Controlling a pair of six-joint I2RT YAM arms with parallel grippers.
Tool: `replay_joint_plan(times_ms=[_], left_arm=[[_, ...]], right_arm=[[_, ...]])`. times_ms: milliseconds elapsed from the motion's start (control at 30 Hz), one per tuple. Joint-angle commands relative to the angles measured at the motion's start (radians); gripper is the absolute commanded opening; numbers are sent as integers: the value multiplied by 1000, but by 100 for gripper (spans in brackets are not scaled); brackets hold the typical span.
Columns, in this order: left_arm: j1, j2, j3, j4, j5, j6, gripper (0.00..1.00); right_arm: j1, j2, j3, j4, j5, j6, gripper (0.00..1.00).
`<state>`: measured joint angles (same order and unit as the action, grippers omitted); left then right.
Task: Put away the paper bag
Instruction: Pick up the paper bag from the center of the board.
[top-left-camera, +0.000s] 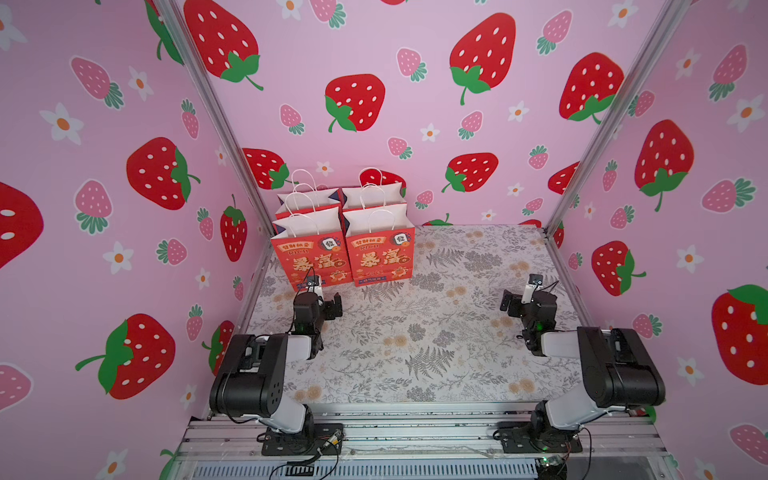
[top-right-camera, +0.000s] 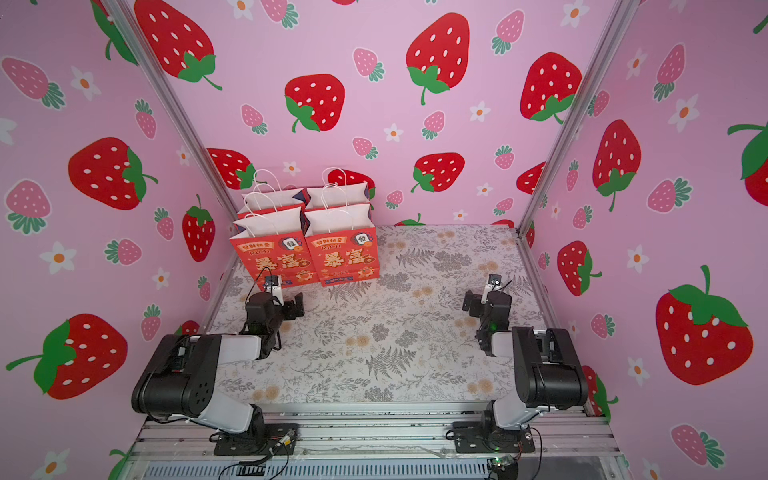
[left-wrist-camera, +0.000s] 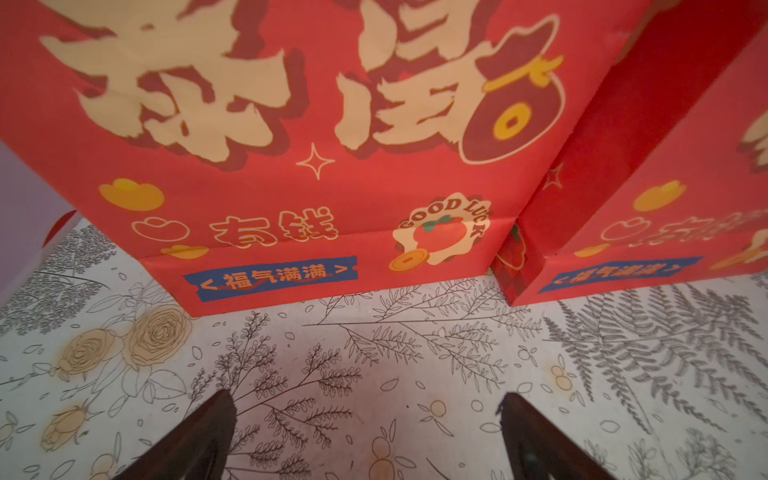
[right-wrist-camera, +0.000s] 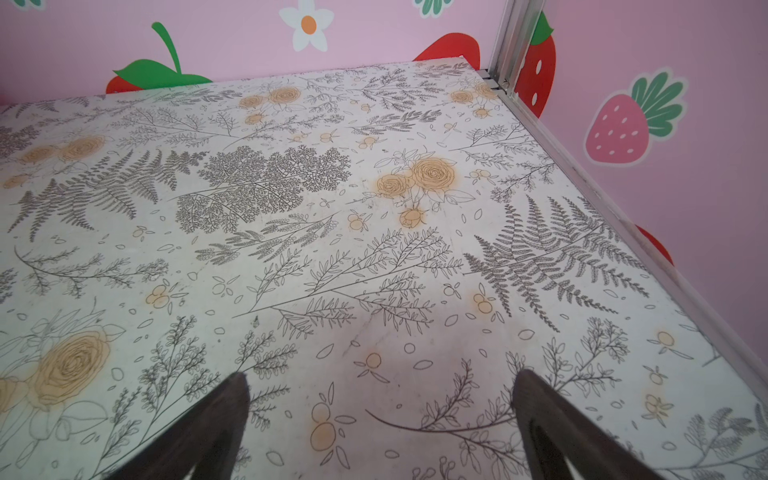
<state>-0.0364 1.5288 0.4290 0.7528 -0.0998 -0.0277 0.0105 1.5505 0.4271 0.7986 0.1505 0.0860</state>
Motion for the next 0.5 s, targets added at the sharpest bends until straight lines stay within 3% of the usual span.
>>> replay_joint_plan(times_ms=[0, 100, 167, 233, 333, 467], left_arm=[[-28, -112, 14, -70, -171, -21, 99], [-29, -305, 115, -431, -294, -184, 99], [-21, -401, 220, -676, -262, -268, 99], [-19, -456, 279, -811, -215, -364, 99], [-17, -501, 272, -849, -127, -461, 99], [-16, -572, 287, -876, 20, -426, 99]], right_arm=[[20, -127, 41, -157, 72, 28, 99], [20, -245, 209, -604, 115, 195, 99], [19, -277, 314, -816, 91, 245, 99], [17, -312, 395, -990, 23, 288, 99], [18, -416, 373, -1005, -167, 305, 99], [18, -568, 294, -896, -378, 344, 100]])
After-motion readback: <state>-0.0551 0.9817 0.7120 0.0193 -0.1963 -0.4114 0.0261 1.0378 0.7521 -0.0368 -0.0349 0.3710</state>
